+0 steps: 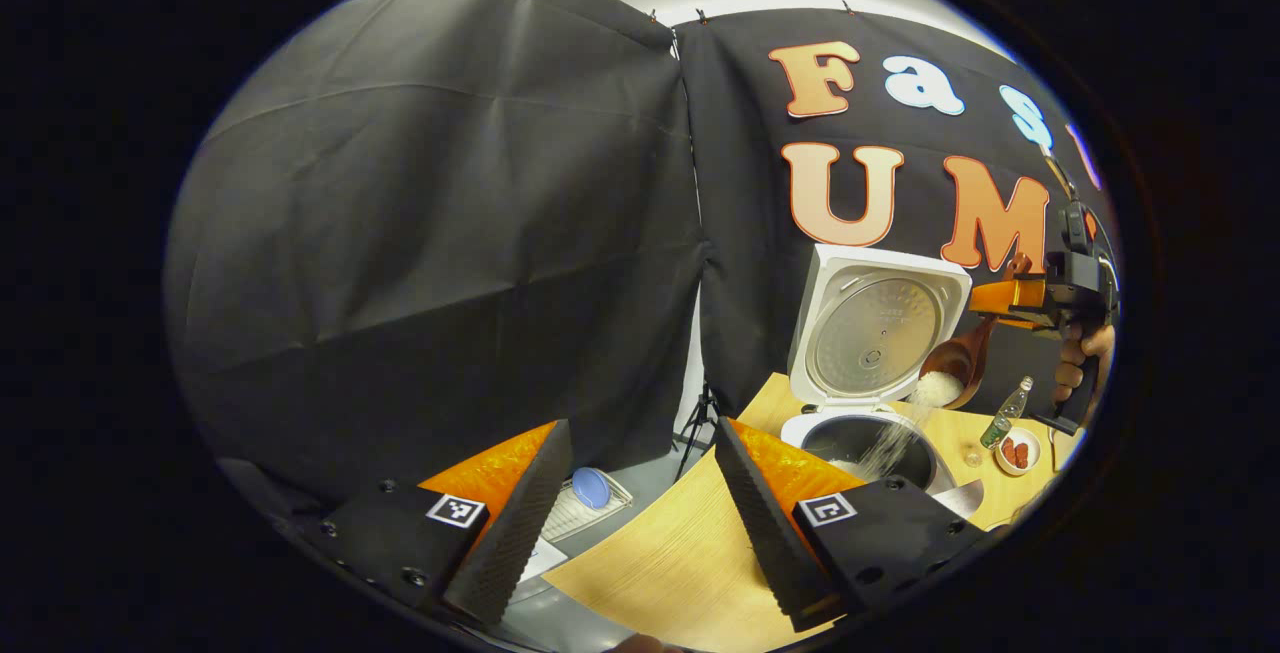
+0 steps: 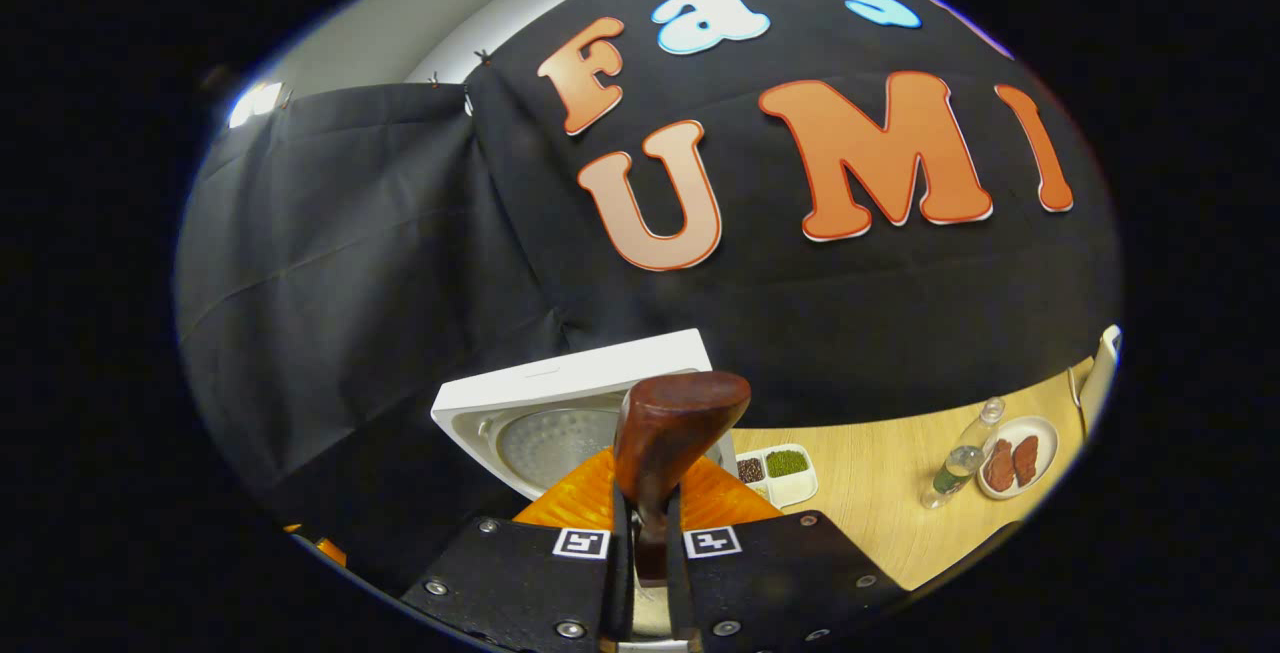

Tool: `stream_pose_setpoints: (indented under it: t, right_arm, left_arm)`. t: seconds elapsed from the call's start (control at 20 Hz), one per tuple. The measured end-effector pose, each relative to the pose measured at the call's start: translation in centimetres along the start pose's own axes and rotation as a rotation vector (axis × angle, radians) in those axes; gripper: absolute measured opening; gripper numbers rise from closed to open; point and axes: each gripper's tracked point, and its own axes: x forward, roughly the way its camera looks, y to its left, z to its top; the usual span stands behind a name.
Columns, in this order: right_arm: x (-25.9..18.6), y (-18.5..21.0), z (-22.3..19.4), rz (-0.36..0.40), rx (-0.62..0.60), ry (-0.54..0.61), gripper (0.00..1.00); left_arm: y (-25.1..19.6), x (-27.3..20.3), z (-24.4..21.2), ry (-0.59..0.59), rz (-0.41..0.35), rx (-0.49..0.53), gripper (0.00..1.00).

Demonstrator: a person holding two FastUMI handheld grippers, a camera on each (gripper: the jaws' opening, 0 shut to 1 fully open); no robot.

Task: Close the left gripper, press the button to open the rice cooker; take a wooden spoon from the chopstick holder with the right hand, scoop a spoonful of rice and pour it into the rice cooker, then put the wooden spoon back into the chopstick holder.

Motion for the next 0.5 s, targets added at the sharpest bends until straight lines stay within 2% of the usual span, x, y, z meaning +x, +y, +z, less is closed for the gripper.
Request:
stream_pose_setpoints:
  t: [0.5]
  right_arm:
    - [-0.8,3.2,2.9,0.039,-0.298,-0.110,0.13]
  left_arm:
    - [0.6,-0.2,-0.7,0.011,0.013,-0.011,0.98]
